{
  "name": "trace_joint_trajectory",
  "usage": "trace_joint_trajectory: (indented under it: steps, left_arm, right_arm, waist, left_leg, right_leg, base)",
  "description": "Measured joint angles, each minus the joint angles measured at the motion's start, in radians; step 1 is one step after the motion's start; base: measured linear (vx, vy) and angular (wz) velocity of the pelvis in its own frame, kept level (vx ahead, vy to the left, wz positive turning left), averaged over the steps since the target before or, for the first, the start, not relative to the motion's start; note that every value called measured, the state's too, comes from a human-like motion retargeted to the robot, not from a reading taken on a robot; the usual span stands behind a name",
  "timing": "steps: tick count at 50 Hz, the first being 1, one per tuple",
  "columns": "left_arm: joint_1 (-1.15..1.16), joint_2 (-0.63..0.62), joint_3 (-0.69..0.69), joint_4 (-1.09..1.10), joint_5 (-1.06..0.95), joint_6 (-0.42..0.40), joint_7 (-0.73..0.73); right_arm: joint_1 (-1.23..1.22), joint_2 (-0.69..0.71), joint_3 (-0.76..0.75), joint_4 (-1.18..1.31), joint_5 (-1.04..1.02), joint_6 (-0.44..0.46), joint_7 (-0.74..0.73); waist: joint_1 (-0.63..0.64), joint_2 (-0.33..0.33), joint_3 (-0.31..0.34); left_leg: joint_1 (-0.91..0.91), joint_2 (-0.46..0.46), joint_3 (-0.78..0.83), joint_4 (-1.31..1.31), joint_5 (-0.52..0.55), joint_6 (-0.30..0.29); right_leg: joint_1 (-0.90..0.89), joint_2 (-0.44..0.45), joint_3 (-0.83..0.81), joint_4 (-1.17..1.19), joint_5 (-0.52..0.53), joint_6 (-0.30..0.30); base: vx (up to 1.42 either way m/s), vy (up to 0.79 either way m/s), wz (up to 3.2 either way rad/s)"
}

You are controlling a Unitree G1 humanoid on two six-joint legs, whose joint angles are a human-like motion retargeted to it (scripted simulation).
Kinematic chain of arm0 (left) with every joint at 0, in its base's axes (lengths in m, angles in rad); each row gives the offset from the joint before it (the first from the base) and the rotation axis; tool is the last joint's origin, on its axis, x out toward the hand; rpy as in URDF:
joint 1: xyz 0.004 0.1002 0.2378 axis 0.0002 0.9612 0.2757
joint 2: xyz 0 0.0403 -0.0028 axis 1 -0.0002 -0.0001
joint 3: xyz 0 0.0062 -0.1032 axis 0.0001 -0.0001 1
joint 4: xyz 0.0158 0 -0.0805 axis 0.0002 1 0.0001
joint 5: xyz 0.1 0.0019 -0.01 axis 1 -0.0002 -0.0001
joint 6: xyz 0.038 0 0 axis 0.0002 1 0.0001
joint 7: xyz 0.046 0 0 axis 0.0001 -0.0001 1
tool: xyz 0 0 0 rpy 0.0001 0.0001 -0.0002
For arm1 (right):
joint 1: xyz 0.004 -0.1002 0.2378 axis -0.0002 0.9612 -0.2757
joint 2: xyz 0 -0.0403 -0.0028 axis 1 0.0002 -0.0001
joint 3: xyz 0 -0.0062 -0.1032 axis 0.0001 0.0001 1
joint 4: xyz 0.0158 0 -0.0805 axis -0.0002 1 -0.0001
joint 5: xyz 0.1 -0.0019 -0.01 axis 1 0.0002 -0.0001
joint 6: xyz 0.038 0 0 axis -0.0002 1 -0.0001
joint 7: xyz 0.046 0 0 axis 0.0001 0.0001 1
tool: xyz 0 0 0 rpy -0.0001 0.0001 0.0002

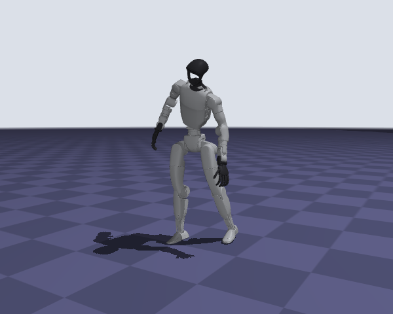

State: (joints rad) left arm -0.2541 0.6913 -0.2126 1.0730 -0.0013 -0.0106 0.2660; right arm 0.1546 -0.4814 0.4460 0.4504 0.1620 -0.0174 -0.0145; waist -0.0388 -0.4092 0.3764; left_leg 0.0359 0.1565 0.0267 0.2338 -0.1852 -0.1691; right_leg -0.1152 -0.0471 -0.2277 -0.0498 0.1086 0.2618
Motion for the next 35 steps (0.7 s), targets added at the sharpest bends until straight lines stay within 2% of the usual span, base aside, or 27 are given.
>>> trace_joint_trajectory:
  steps: [3,5,10,12,15,19,23,28,33,35]
  left_arm:
    - [0.056,-0.015,0.013,0.009,0.015,0.003,-0.022]
    - [0.09,-0.02,0.024,0.02,0.029,0.004,-0.033]
    - [0.159,-0.036,0.086,0.075,0.081,0.017,-0.062]
    - [0.185,-0.043,0.119,0.1,0.104,0.02,-0.078]
    - [0.231,-0.054,0.164,0.132,0.114,0.024,-0.094]
    - [0.283,-0.063,0.177,0.16,0.066,0.03,-0.073]
    - [0.275,-0.044,0.152,0.169,0.034,0.035,-0.049]
    - [0.169,0.004,0.117,0.115,0.017,0.038,-0.02]
    - [0.016,0.057,0.056,0.043,-0.028,0.017,0.005]
    - [-0.044,0.083,0.034,0.023,-0.03,0.014,0.003]
  right_arm:
    - [-0.027,-0.013,-0.009,-0.018,0.008,0.004,0.011]
    - [-0.035,-0.015,-0.017,-0.035,0.011,0.0,0.008]
    - [-0.036,-0.005,-0.019,-0.054,-0.002,-0.02,-0.005]
    - [-0.032,-0.001,-0.012,-0.051,-0.007,-0.026,0.002]
    - [-0.026,0.003,0.003,-0.032,-0.006,-0.027,0.015]
    - [-0.027,0.023,0.018,0.02,0.01,-0.013,0.009]
    - [-0.026,0.078,0.006,0.091,0.041,0.005,-0.002]
    - [-0.021,0.114,-0.004,0.141,0.088,0.002,0.0]
    - [-0.041,0.109,0.016,0.166,0.101,0.009,0.008]
    - [-0.053,0.112,0.017,0.174,0.1,0.012,0.006]
  waist:
    - [0.056,-0.017,0.0]
    - [0.085,-0.032,0.0]
    - [0.118,-0.049,0.0]
    - [0.132,-0.052,-0.003]
    - [0.162,-0.063,-0.013]
    - [0.195,-0.086,-0.035]
    - [0.183,-0.108,-0.031]
    - [0.131,-0.073,-0.001]
    - [0.088,-0.068,0.02]
    - [0.079,-0.064,0.034]
  left_leg:
    - [-0.079,-0.016,-0.002,0.074,-0.006,0.021]
    - [-0.124,-0.014,0.032,0.033,0.012,0.021]
    - [-0.196,0.019,0.194,-0.264,0.135,-0.023]
    - [-0.239,0.031,0.232,-0.321,0.148,-0.054]
    - [-0.288,0.041,0.213,-0.321,0.152,-0.082]
    - [-0.225,0.043,0.195,-0.321,0.242,-0.059]
    - [-0.123,0.018,0.231,-0.321,0.197,-0.039]
    - [-0.055,0.028,0.201,-0.321,0.161,-0.046]
    - [-0.01,0.007,0.187,-0.318,0.126,-0.039]
    - [0.015,0.013,0.189,-0.316,0.113,-0.044]
  right_leg:
    - [0.01,0.004,0.026,0.008,-0.02,0.0]
    - [0.015,0.0,0.034,0.012,-0.035,0.0]
    - [0.04,-0.011,0.011,0.038,-0.091,0.0]
    - [0.059,-0.011,0.01,0.049,-0.119,0.0]
    - [0.094,-0.016,0.038,0.065,-0.165,0.0]
    - [0.148,-0.031,0.109,0.094,-0.211,0.0]
    - [0.194,-0.061,0.13,0.138,-0.194,-0.003]
    - [0.17,-0.023,0.083,0.15,-0.194,-0.042]
    - [0.069,-0.018,0.073,0.08,-0.146,-0.003]
    - [0.028,-0.002,0.068,0.052,-0.091,0.0]
  base:
    - [0.4,-0.17,-0.48]
    - [0.39,-0.06,-0.19]
    - [0.4,0.07,0.19]
    - [0.45,0.16,-0.02]
    - [0.49,0.24,-0.53]
    - [0.51,0.32,-0.92]
    - [0.45,0.33,-0.29]
    - [0.35,0.19,0.37]
    - [0.32,0.06,0.24]
    - [0.32,-0.08,0.02]
